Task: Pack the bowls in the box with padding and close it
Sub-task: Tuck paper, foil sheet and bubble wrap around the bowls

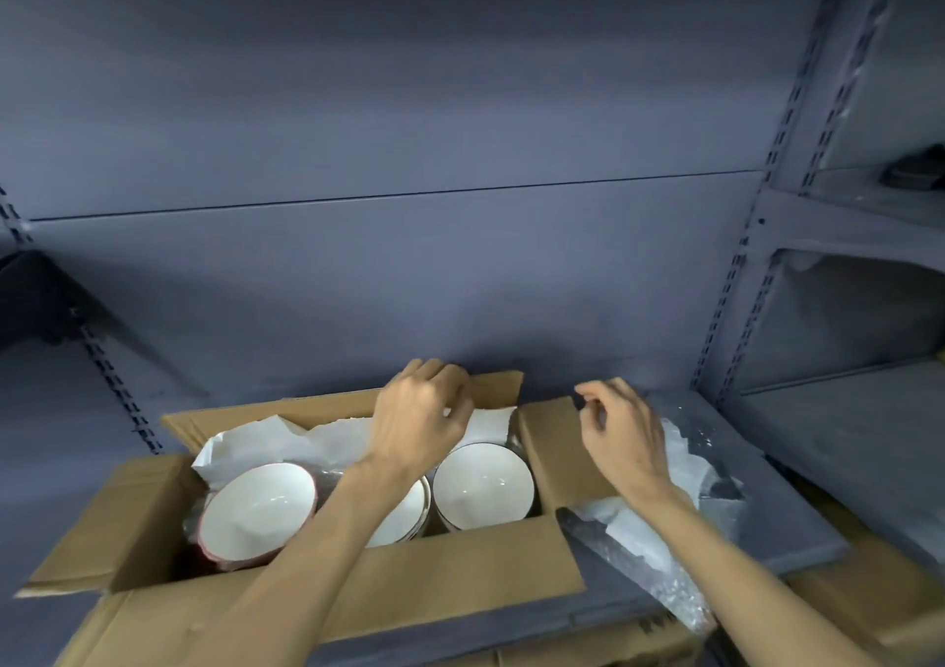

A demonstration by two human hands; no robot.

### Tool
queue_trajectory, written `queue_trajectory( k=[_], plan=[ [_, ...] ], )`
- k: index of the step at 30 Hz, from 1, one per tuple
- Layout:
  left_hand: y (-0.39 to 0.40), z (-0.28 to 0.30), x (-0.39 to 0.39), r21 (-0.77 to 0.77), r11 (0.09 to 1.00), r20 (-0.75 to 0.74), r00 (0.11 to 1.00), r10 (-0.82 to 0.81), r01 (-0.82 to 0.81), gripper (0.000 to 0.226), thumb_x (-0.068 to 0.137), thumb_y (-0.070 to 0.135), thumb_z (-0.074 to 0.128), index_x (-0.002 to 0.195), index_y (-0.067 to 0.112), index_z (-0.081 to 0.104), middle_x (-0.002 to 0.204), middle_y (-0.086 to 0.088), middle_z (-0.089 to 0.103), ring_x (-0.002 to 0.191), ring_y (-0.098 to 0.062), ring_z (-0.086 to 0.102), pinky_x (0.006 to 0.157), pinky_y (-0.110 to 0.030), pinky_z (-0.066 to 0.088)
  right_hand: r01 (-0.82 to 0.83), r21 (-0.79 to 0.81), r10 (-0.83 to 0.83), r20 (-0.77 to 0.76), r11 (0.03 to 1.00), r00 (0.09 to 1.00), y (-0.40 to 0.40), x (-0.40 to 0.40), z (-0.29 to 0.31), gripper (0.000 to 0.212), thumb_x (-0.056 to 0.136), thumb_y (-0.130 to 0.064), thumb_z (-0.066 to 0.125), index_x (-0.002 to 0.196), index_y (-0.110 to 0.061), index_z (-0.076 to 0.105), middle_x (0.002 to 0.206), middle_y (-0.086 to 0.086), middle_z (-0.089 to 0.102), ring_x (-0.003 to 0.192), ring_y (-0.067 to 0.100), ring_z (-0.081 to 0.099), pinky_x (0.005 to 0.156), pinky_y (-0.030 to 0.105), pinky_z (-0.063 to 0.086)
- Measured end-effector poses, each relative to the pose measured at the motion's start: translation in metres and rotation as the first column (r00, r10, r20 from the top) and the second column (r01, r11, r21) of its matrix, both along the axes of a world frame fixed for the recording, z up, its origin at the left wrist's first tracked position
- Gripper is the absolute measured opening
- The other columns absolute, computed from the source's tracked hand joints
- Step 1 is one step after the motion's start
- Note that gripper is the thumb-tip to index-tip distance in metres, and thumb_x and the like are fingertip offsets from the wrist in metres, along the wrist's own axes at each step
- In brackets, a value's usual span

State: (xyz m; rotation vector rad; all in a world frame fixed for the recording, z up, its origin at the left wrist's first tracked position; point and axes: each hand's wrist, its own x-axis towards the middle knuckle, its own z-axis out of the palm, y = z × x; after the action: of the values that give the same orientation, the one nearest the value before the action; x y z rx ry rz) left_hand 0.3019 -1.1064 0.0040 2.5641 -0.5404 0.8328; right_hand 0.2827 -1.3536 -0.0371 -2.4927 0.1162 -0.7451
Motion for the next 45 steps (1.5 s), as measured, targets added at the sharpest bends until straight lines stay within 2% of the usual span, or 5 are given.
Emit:
queue_trajectory(
  k=[9,20,26,35,45],
  plan=[
    [-0.117,-0.015,0.012,0.039,0.917,-0.211,0.900,-0.382,0.398,0.019,0.088,0.010,0.059,0.097,0.015,0.074,0.098,0.001,0.076,0.090,-0.029,0.065,0.082,-0.040,0.052,0.258,-0.026,-0.245,-0.419,0.966,0.874,-0.103,-0.031,-0.044,0.026,0.098,-0.025,0.056,0.121,-0.022,0.068,0.122,0.010,0.069,0.114,0.035,0.063,0.092,0.046,0.054],
    [-0.196,-0.059,0.084,0.321,0.860,-0.626,0.770,-0.122,0.397,0.036,0.097,0.028,0.055,0.131,0.015,0.054,0.133,-0.010,0.060,0.119,-0.033,0.059,0.097,-0.042,0.050,0.340,0.181,-0.186,-0.562,0.923,0.806,-0.132,-0.006,-0.063,0.046,0.089,-0.069,0.059,0.100,-0.025,0.069,0.107,0.000,0.075,0.105,0.028,0.068,0.084,0.040,0.055],
    [-0.197,-0.084,0.116,0.258,0.824,-0.812,0.576,-0.098,0.504,0.074,0.092,0.037,0.068,0.154,0.017,0.033,0.153,-0.007,0.046,0.133,-0.027,0.050,0.107,-0.034,0.043,0.316,0.348,-0.054,-0.593,0.883,0.803,-0.148,0.016,-0.071,0.043,0.079,-0.042,0.084,0.114,-0.020,0.072,0.106,-0.002,0.076,0.102,0.020,0.071,0.091,0.039,0.057],
    [-0.188,-0.075,0.120,-0.287,0.943,-0.829,0.449,-0.333,0.169,0.110,0.085,0.030,0.078,0.162,0.020,0.001,0.166,-0.003,0.022,0.151,-0.024,0.027,0.106,-0.021,0.028,0.166,0.479,-0.001,-0.326,0.862,0.946,-0.142,0.022,-0.059,0.024,0.092,-0.026,0.072,0.076,-0.026,0.054,0.068,-0.013,0.055,0.067,0.009,0.052,0.068,0.032,0.046],
    [-0.170,0.007,0.082,-0.892,0.425,-0.443,0.479,-0.758,-0.152,0.060,0.081,0.016,0.084,0.133,0.022,0.056,0.125,-0.008,0.067,0.101,-0.020,0.074,0.088,-0.041,0.061,-0.107,0.772,0.066,0.084,0.627,0.994,-0.135,0.014,0.017,0.012,0.098,-0.019,0.066,0.090,-0.013,0.058,0.085,0.019,0.061,0.085,0.016,0.063,0.087,0.036,0.062]
  ],
)
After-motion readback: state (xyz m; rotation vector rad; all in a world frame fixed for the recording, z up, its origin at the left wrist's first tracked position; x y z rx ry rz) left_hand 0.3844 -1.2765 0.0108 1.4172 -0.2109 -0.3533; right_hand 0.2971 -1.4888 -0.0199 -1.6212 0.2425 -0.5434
